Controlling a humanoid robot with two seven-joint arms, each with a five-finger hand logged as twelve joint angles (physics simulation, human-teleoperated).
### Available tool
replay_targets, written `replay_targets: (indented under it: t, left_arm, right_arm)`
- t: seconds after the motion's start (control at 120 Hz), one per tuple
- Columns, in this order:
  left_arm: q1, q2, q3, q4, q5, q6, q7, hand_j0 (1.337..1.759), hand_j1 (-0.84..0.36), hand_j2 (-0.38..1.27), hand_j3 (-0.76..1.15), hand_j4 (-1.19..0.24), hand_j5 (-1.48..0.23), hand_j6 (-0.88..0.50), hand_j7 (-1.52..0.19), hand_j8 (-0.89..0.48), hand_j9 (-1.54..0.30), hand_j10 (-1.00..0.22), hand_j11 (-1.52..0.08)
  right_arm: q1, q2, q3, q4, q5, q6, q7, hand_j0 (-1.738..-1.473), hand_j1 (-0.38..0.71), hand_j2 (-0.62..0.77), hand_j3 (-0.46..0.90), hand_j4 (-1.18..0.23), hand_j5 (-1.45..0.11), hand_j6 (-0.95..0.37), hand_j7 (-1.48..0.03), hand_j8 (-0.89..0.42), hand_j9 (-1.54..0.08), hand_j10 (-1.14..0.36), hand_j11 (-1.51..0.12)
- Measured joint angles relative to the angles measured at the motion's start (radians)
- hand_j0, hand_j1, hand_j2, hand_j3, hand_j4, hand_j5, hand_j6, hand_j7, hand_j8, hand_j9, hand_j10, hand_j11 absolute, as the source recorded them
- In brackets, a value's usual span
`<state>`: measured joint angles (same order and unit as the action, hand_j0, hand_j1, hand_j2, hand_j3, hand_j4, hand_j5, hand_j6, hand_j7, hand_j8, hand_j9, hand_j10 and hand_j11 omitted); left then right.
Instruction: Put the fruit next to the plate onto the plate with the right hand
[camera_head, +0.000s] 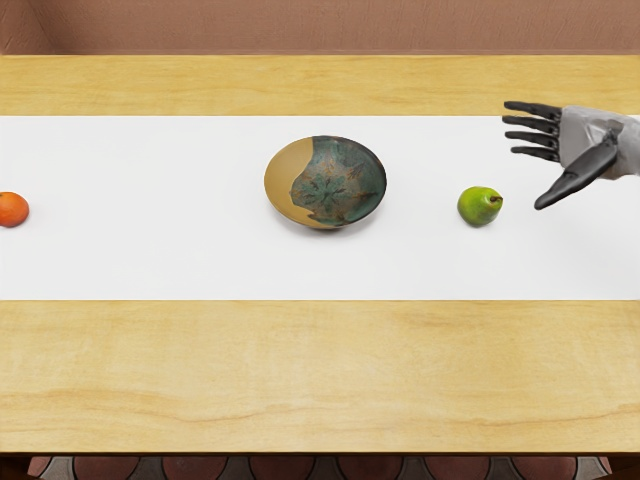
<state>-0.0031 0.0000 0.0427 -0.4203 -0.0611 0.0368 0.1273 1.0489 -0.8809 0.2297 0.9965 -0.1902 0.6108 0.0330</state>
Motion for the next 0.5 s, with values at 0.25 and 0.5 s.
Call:
replay_targets:
  t: [0.25, 0.5]
  left_arm:
    - [0.0, 0.0, 0.0, 0.0, 0.0, 0.0, 0.0, 1.658, 0.35, 0.0, 0.0, 0.0, 0.0, 0.0, 0.0, 0.0, 0.0, 0.0, 0.0]
    - [-0.002, 0.0, 0.0, 0.0, 0.0, 0.0, 0.0, 1.658, 0.35, 0.0, 0.0, 0.0, 0.0, 0.0, 0.0, 0.0, 0.0, 0.0, 0.0]
  right_arm:
    - [0.006, -0.063, -0.017, 0.371, -0.351, -0.519, -0.154, -1.658, -0.35, 0.0, 0.0, 0.0, 0.0, 0.0, 0.0, 0.0, 0.0, 0.0, 0.0]
    - [0.006, 0.145, -0.062, 0.371, -0.626, -0.872, -0.339, -1.658, -0.35, 0.0, 0.0, 0.0, 0.0, 0.0, 0.0, 0.0, 0.0, 0.0, 0.0]
